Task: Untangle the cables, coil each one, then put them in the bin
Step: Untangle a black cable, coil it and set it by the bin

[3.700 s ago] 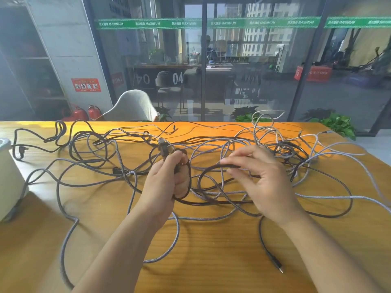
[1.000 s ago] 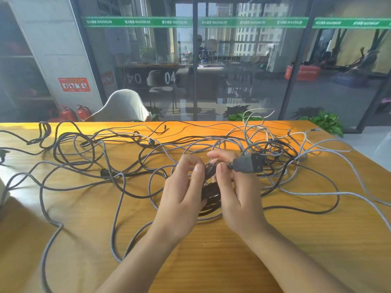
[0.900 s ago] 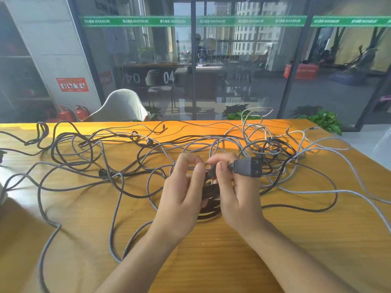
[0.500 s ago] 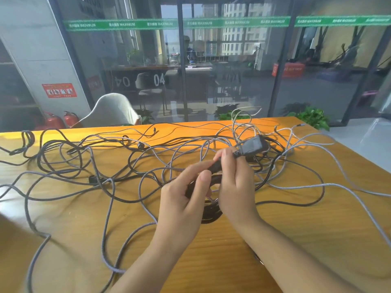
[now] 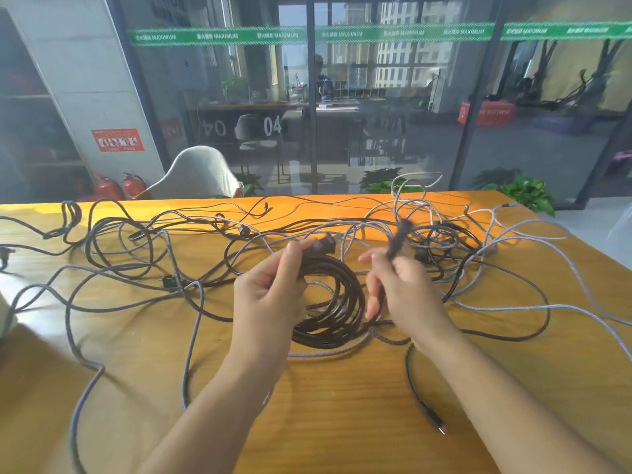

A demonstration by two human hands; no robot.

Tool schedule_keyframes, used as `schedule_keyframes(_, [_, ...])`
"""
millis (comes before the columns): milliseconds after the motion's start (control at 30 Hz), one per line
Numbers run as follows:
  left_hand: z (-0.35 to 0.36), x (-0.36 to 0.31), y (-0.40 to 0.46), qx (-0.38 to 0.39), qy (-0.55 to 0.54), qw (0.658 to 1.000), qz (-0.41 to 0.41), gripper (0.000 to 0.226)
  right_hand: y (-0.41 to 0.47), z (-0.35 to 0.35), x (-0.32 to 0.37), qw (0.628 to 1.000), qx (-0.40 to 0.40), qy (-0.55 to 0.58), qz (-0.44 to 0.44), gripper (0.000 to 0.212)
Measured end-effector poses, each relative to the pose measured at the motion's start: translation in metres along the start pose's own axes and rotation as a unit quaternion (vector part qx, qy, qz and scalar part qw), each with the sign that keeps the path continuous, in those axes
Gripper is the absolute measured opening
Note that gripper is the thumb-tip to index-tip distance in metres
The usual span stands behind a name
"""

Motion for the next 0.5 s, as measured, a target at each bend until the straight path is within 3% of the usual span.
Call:
schedule_keyframes(133, [0.008, 0.001, -0.005, 0.026, -0.042, 0.998, -0.036, 0.034, -0.005, 0.017, -0.009, 0.955, 0.062, -0.274, -0.096, 0.033])
schedule_keyframes(233, [0.011, 0.004, -0.007, 0.034, -0.050, 0.997, -0.049, 0.033, -0.012, 0.022, -0.003, 0.918, 0.078, -0.356, -0.156, 0.057])
schedule_keyframes(300, [0.009, 0.005, -0.005, 0.018, -0.055, 0.997, -0.054, 0.033, -0.012, 0.023, -0.003, 0.898, 0.080, -0.399, -0.169, 0.052])
schedule_keyframes(367, [0.006, 0.005, -0.003, 0.000, -0.047, 0.997, -0.058, 0.032, -0.011, 0.025, -0.004, 0.900, 0.102, -0.396, -0.149, 0.031])
schedule_keyframes(500, [0.000, 0.007, 0.000, -0.019, -0.010, 0.998, -0.057, 0.033, -0.020, 0.023, 0.004, 0.954, 0.196, -0.197, -0.112, 0.032])
Point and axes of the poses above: each hand's wrist, its own y-axis towards the middle knuckle, its own z-axis out of the palm, x = y × z, the point moved 4 cm from there along y, towards the middle knuckle, and after that the axes turned 7 degrees about z, right-handed, at the moved point
